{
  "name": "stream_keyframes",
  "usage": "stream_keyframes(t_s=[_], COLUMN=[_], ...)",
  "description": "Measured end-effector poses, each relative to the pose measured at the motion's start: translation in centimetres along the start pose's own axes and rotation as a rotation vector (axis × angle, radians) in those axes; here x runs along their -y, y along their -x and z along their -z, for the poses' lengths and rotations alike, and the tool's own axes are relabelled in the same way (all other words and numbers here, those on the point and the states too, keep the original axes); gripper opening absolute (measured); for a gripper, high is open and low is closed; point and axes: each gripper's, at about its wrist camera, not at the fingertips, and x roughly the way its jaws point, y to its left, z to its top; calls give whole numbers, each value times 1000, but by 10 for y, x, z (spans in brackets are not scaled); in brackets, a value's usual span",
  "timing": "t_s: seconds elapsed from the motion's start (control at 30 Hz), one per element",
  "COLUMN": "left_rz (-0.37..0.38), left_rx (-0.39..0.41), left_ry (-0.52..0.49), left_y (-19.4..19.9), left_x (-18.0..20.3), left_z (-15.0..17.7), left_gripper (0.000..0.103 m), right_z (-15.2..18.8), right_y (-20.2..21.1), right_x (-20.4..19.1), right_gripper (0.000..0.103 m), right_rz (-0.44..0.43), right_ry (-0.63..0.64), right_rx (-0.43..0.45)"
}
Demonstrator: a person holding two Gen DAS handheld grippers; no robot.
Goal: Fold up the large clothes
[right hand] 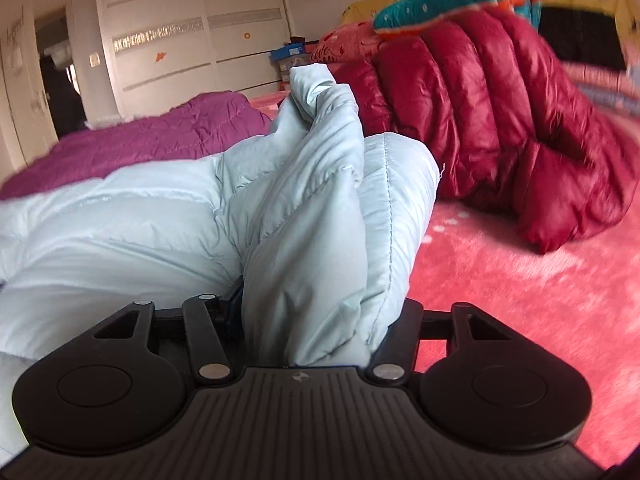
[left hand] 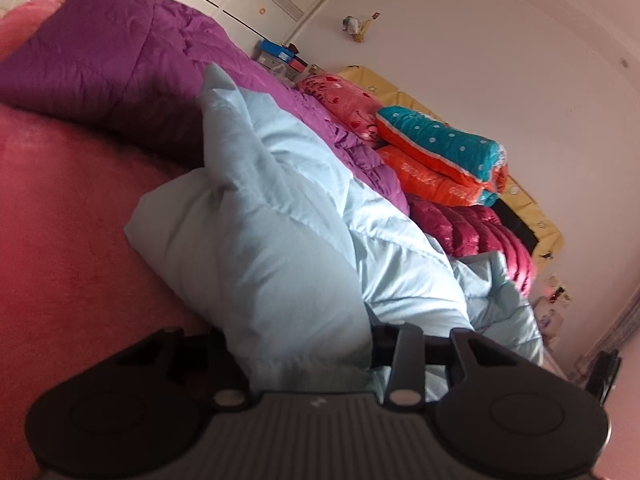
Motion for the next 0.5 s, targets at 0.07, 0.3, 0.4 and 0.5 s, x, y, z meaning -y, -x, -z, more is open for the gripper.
stream_keyframes(t_s=[0.07, 0.3, 0.4, 0.5], left_rz=[-41, -171, -184, -160], left_rx=[-8, -94, -120, -116], left_ry=[25, -95, -130, -154], left_y=[5, 22, 34, 51], left_x=[7, 49, 60, 72], left_z=[0, -23, -40, -60], left_gripper=[34, 22, 20, 19], right_z=[-4, -21, -40, -58], right_y=[5, 21, 35, 52], right_x=[-16, -58, -57, -64], right_gripper=[49, 26, 24, 23], right_rz=[51, 168, 171, 186], right_ry=[72, 362, 342, 372], right_rx=[-13, -67, -77, -49])
